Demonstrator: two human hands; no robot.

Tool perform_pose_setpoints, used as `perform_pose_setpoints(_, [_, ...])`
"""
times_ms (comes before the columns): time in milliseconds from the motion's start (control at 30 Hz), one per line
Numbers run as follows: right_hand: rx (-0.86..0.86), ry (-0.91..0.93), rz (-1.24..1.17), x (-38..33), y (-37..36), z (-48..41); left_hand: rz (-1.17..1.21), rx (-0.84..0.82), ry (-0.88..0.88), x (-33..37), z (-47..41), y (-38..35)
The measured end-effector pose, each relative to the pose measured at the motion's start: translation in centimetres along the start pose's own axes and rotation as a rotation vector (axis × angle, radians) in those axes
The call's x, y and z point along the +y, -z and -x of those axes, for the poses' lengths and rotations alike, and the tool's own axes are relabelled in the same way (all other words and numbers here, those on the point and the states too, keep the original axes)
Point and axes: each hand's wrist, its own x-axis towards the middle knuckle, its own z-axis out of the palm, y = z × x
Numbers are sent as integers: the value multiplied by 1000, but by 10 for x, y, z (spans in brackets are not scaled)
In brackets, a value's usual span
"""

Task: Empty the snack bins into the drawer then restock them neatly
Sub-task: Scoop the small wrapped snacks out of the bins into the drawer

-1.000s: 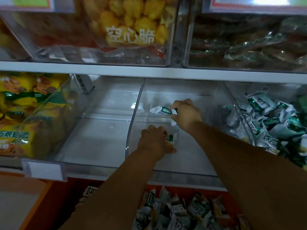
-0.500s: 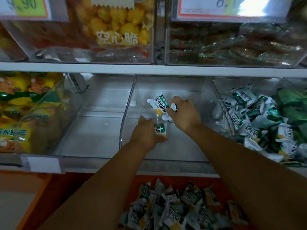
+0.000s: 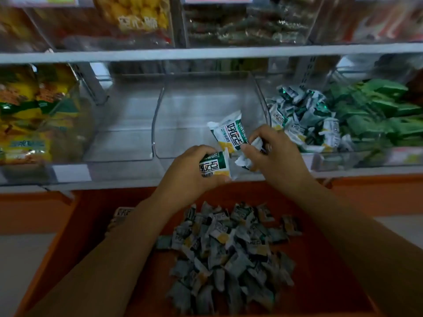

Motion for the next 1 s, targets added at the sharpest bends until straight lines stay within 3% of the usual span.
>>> perform_pose_setpoints(133, [-105,-110,38,30,-7,67,4,-185,51,-16,36,-48])
perform_pose_setpoints(267, [-366,-358,111,95,-42,119,-108,-414,165,-62,53,-110])
perform_pose_setpoints(467, [-514,-706,96,172,-98,151,-203,-478,328,-122,54,-171])
perform_pose_setpoints(733, [-714,-763,301,199,-128,151,-288,-534,287,-147,54,-221])
perform_pose_setpoints(900, [-707,-799,179,193,-112,153,-297,-634,314,-134,45,-208])
perform_pose_setpoints(1000, [-703,-748,151,177,-84,142,-399,-638,241,-107,35,-183])
